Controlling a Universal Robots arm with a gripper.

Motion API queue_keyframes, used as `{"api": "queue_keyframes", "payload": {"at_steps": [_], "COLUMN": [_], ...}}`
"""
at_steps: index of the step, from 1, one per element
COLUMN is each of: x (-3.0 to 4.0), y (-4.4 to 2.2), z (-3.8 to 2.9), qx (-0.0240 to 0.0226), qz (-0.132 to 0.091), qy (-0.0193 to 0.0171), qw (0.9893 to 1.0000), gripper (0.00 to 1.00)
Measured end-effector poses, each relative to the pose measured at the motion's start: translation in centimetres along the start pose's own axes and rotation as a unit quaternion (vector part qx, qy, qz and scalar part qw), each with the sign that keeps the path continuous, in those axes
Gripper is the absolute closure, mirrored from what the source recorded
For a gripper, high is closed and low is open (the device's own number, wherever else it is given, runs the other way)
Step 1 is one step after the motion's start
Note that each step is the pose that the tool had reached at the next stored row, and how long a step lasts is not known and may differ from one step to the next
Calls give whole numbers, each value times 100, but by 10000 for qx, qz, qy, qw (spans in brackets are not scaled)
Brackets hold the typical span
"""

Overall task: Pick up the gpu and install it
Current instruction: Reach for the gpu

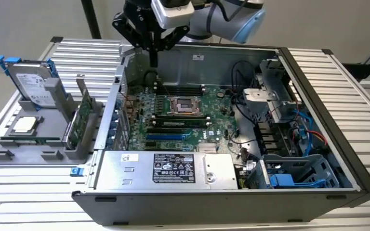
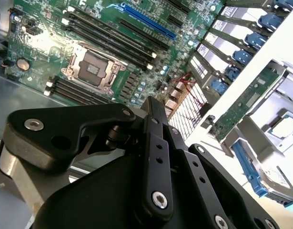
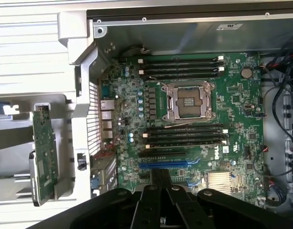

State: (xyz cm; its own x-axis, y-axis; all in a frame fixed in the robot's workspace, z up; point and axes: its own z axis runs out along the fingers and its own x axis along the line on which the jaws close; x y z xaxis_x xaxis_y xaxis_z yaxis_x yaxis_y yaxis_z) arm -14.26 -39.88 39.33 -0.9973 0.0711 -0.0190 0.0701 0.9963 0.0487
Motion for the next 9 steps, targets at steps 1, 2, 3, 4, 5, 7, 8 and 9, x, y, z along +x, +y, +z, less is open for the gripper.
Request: {"api": "queue_keyframes", "payload": {"at_steps": [1, 2, 3, 4, 5, 7, 8, 9], "x": [15, 30, 45, 63, 79, 112, 127, 144], "y": [-1, -2, -3, -4, -5, -8, -9, -10], "z": [0, 0, -1, -1, -1, -2, -2, -3], "qx": [0, 0, 0, 0, 0, 0, 0, 0], "qz": [0, 0, 0, 0, 0, 0, 0, 0], "qy": [0, 0, 0, 0, 0, 0, 0, 0], "qw": [10000, 10000, 10000, 10000, 10000, 10000, 10000, 10000], "gripper": [100, 100, 100, 100, 100, 100, 100, 100]}}
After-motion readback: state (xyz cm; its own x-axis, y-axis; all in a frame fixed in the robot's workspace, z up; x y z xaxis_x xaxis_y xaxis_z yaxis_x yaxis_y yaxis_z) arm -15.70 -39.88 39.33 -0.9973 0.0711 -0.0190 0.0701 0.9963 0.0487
